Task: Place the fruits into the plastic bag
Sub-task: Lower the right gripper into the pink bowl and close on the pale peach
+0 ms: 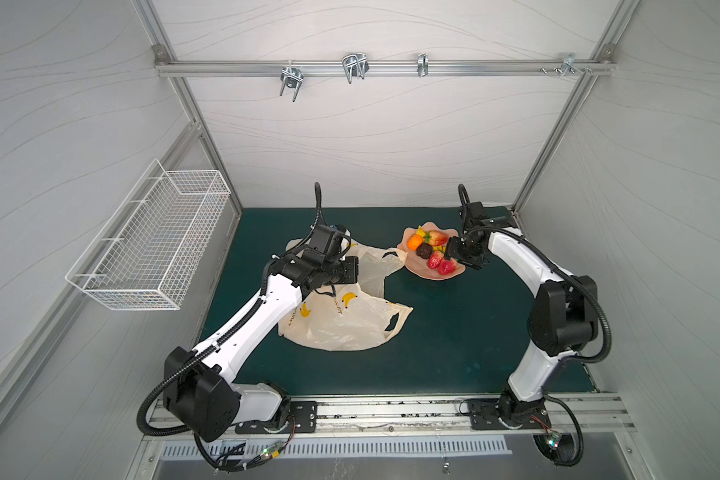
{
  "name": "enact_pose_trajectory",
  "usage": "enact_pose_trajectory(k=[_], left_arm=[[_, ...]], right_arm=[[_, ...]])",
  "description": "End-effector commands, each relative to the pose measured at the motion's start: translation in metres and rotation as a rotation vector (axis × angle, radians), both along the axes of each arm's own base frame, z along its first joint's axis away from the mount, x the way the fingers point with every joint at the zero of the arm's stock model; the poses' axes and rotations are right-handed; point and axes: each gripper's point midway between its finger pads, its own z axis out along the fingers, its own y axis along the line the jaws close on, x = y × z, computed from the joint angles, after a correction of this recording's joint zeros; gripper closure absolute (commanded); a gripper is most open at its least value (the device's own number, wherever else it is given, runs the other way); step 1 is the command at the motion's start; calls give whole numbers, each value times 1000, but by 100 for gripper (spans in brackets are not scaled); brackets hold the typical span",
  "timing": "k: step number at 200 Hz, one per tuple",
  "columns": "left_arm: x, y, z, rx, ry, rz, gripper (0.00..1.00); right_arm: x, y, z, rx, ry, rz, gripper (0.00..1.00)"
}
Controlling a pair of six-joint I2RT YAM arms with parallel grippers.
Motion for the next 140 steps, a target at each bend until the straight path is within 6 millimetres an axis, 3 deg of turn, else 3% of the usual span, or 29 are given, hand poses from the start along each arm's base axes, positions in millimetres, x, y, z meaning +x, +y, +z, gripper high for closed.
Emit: enact_pose_trajectory(k=[1, 70, 140], left_arm=[[8, -3, 16, -15, -51, 1, 100], [8, -1, 17, -1, -56, -2, 100], [8, -2, 16, 1, -54, -8, 100]], right_arm=[[8, -4, -5, -32, 5, 2, 30], [30, 0, -29, -71, 43, 15, 33], [38, 1, -57, -116, 89, 20, 33]])
